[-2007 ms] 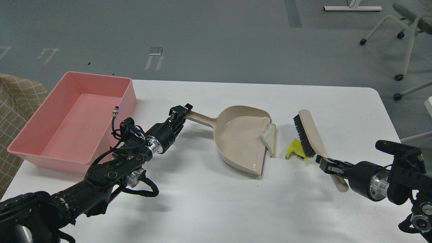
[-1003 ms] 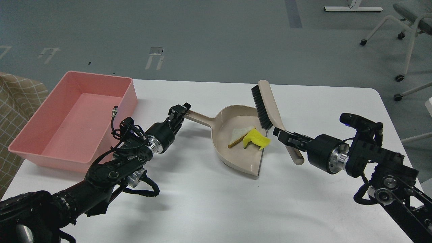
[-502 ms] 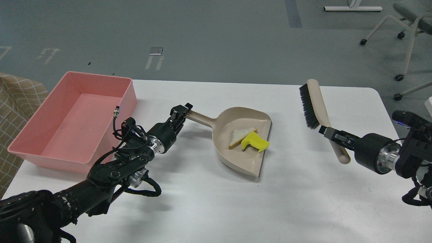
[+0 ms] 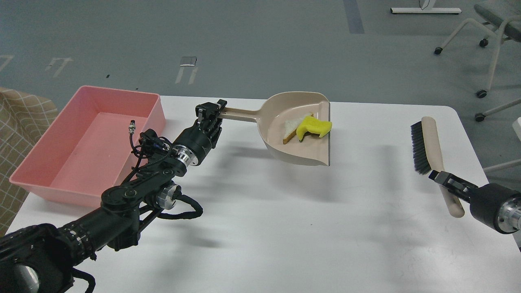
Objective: Sweep and dump garbage into bin
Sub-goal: 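Lift the dustpan with the left gripper over the pink bin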
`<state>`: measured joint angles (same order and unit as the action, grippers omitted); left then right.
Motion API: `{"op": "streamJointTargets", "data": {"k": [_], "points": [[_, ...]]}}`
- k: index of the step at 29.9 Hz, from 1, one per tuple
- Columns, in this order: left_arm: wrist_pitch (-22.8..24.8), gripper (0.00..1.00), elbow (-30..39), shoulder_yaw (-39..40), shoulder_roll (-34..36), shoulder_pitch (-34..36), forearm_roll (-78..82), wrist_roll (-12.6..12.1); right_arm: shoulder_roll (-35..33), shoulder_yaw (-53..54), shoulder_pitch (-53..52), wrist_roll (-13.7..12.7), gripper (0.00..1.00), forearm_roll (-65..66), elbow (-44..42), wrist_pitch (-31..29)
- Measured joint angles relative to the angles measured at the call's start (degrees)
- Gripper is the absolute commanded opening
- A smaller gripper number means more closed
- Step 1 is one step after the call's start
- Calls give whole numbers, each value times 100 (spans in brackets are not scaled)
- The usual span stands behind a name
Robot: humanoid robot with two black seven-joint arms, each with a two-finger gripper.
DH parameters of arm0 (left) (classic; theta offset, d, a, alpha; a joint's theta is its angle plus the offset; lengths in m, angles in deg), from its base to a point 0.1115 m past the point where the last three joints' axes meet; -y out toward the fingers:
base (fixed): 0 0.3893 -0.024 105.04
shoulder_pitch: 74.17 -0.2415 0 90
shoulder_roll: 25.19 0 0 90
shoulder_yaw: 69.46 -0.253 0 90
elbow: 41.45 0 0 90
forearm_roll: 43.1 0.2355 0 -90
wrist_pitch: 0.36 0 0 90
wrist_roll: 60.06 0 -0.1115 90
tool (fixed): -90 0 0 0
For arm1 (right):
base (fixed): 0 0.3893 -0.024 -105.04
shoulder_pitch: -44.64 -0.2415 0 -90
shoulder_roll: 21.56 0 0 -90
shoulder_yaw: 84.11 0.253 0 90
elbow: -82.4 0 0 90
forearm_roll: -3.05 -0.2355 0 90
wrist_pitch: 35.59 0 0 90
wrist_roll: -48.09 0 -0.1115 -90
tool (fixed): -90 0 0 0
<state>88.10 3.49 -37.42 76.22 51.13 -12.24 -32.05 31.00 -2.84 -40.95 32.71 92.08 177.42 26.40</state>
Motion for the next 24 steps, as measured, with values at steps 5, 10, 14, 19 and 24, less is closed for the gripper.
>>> {"op": "streamJointTargets", "data": {"k": [5, 10, 14, 19, 24], "points": [[132, 0, 606, 674, 225, -25, -337, 0, -1, 11, 8, 2, 0, 0, -3, 0], [83, 0, 1257, 845, 801, -36, -549, 0, 7, 12, 15, 2, 0, 0, -32, 0], [67, 0, 1580, 877, 1409, -61, -916, 0, 19, 12, 29, 43, 0, 0, -71, 0], [113, 0, 1653, 1213, 2142, -134, -1484, 0, 67, 12, 69, 150, 0, 0, -180, 0], [203, 0, 1663, 1460, 2756, -491, -1578, 0, 92, 37, 72, 164, 0, 1, -211, 0]]}}
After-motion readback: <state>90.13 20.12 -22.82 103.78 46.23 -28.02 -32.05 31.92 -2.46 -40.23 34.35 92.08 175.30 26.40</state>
